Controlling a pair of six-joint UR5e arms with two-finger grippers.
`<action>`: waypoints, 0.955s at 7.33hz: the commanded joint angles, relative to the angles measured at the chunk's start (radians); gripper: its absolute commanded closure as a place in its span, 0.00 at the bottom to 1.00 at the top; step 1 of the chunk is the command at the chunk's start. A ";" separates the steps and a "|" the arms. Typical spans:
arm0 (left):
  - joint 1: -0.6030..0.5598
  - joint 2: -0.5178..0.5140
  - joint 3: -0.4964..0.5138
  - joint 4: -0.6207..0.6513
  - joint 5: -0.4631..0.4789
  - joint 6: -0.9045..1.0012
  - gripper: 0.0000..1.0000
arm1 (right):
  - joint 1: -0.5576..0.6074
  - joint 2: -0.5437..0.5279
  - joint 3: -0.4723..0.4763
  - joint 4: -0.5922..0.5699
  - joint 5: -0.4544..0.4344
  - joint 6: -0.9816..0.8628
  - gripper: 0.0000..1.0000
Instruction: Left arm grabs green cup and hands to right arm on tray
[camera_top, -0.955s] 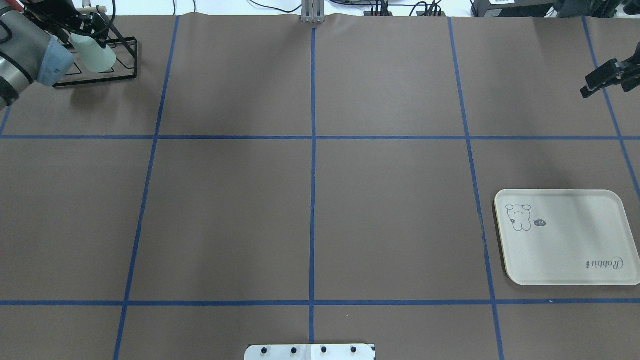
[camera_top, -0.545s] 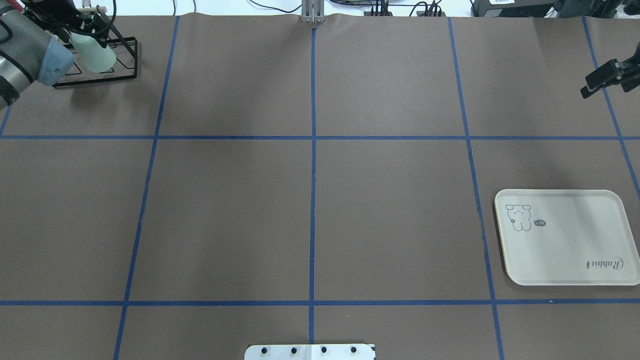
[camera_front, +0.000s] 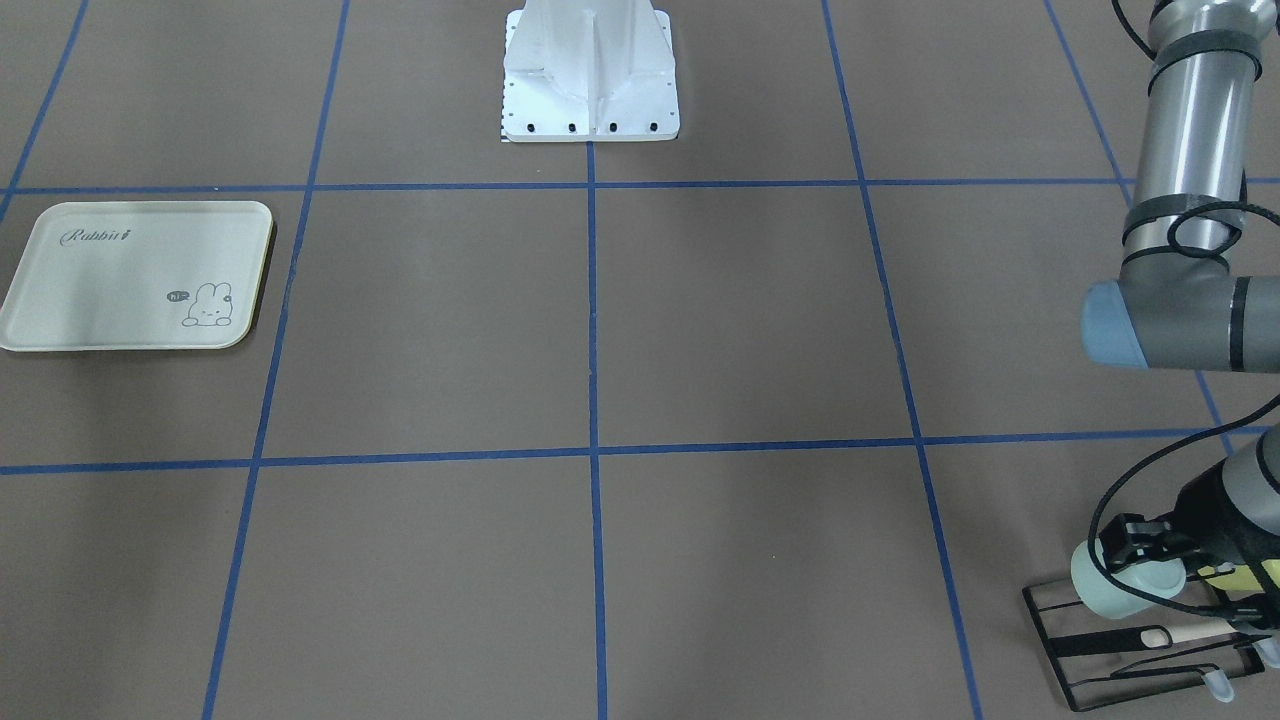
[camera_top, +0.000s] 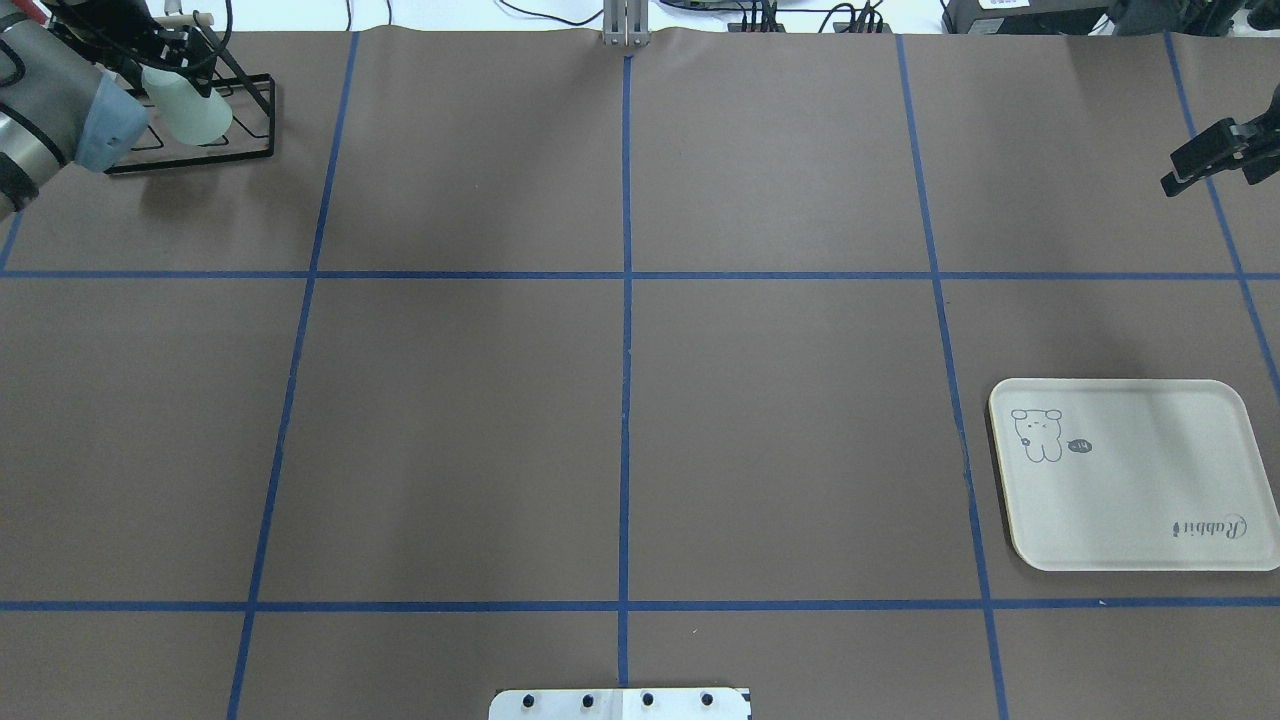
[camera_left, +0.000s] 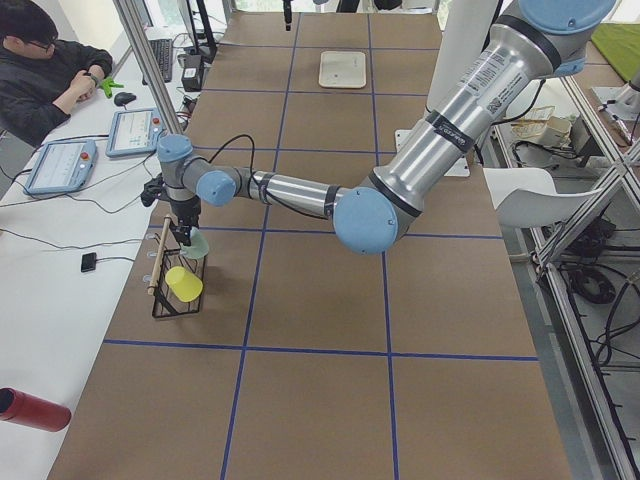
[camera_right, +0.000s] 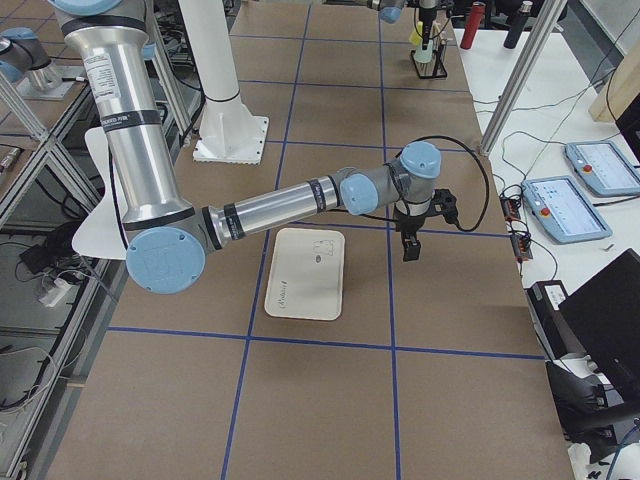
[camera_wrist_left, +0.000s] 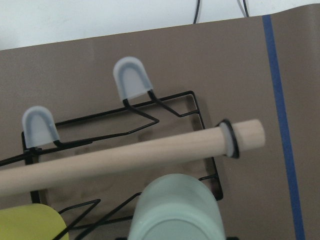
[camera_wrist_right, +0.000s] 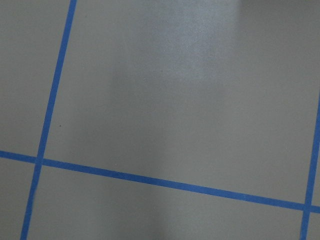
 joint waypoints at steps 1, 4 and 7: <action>-0.005 0.000 -0.007 -0.003 -0.002 0.000 1.00 | 0.000 0.000 0.002 0.000 0.000 0.001 0.00; -0.034 0.000 -0.039 0.003 -0.011 0.000 1.00 | 0.000 0.000 0.003 0.000 0.000 0.001 0.00; -0.086 0.009 -0.082 0.014 -0.145 0.005 1.00 | 0.000 0.000 0.005 0.000 0.000 0.001 0.00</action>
